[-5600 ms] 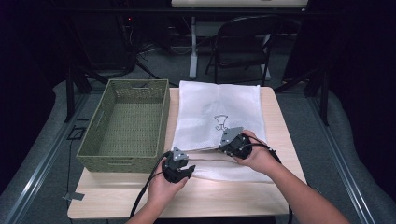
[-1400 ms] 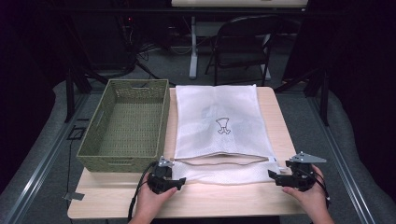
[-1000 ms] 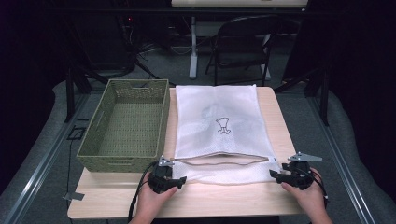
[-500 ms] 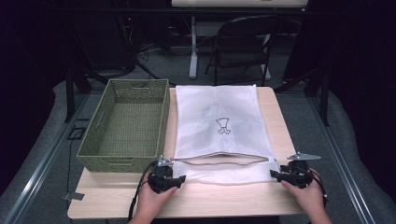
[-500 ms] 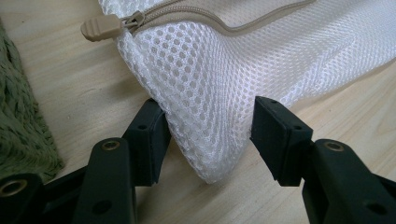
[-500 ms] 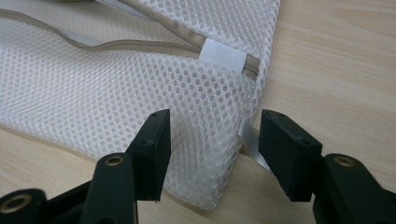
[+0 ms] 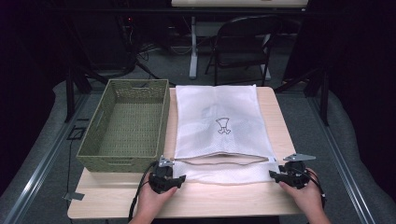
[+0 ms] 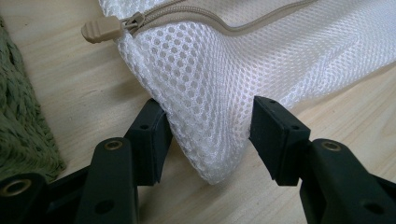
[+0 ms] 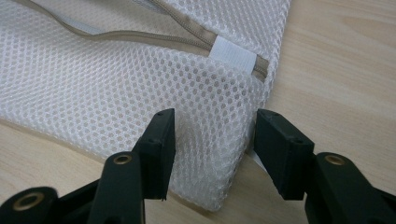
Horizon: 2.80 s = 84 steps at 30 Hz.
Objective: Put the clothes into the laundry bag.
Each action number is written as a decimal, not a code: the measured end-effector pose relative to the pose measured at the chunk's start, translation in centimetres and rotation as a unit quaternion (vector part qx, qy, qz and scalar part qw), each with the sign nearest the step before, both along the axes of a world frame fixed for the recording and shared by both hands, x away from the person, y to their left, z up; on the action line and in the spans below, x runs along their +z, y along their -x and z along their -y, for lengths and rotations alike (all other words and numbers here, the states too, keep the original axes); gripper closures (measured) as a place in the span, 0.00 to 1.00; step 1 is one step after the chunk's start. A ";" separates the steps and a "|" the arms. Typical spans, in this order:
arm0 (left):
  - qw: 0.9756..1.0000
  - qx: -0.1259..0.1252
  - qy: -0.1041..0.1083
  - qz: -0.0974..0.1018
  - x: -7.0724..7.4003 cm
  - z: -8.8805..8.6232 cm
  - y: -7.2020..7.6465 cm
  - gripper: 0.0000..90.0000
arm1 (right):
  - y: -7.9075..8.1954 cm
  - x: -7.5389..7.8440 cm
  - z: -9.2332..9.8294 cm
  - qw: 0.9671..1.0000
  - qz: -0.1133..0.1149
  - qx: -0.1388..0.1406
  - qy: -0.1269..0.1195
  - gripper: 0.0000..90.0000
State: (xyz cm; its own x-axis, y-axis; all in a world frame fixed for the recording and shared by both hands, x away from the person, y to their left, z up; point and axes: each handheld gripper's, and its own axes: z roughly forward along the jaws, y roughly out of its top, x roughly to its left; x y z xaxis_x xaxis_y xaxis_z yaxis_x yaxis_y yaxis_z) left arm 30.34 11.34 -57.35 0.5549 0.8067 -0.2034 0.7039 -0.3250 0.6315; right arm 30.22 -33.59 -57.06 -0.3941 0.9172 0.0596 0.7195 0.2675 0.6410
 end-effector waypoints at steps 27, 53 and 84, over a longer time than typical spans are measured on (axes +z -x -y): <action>1.000 -0.012 0.011 0.009 -0.3 0.1 -0.2 0.83 | 0.1 -0.1 -0.4 1.000 0.010 0.009 -0.010 0.83; 0.999 -0.027 0.002 0.018 0.5 0.3 0.1 0.92 | 0.3 0.9 -0.4 0.999 0.024 0.028 -0.010 0.94; 0.998 -0.045 0.012 0.044 3.1 0.2 0.3 0.93 | 1.2 3.8 -0.5 0.995 0.067 0.058 -0.050 0.96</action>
State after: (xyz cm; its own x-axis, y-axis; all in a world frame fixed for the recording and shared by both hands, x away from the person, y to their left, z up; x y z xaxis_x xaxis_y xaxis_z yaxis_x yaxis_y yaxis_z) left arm 30.03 11.10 -54.23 0.6416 0.7481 -0.1693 0.6138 -0.3684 0.6983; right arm 28.98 -33.13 -53.27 -0.5077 0.8571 0.0874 0.5939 0.2746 0.7562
